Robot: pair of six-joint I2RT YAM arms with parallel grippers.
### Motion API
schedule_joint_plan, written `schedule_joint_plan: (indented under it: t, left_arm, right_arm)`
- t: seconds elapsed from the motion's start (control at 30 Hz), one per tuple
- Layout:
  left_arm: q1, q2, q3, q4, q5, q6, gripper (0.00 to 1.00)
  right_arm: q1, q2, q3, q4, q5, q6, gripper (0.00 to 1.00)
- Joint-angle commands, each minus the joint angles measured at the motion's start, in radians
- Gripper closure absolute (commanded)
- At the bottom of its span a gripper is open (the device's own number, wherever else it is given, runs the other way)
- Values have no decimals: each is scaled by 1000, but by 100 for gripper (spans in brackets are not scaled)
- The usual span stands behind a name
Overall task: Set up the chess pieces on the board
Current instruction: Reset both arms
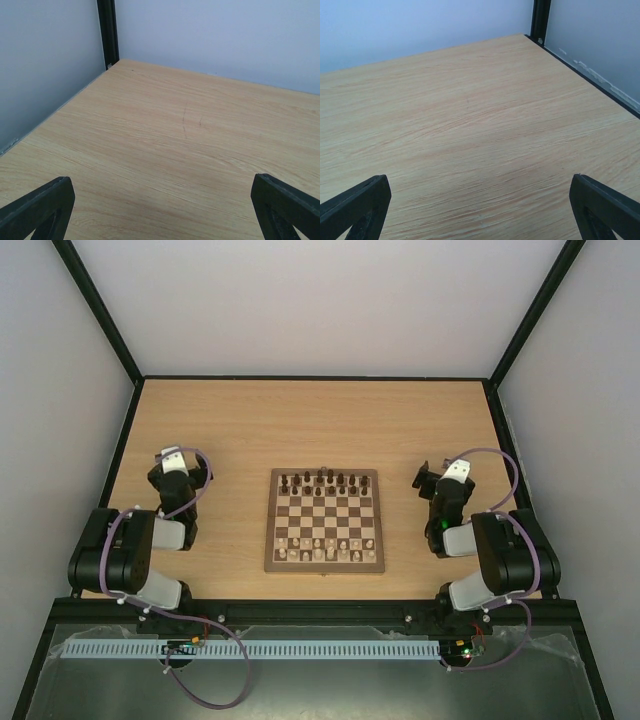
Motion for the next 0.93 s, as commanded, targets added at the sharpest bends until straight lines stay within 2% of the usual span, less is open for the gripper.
schedule_joint_plan:
  t: [0.0,0.27,0.33,0.9]
  left_arm:
    - [10,10,-8,86,29,9,0]
    - [10,12,-5,82,30,9,0]
    - [8,31,-32,156,48,24,0]
    - [-1,27,-26,135,36,29,0]
  right_arm:
    - [-1,24,-26,104,-74,-31,1]
    - [-11,33,-9,85,-71,-17,1]
    - [-11,32,-9,85,-72,-18,2]
    - [-17,33,-2,74,-84,-16,1]
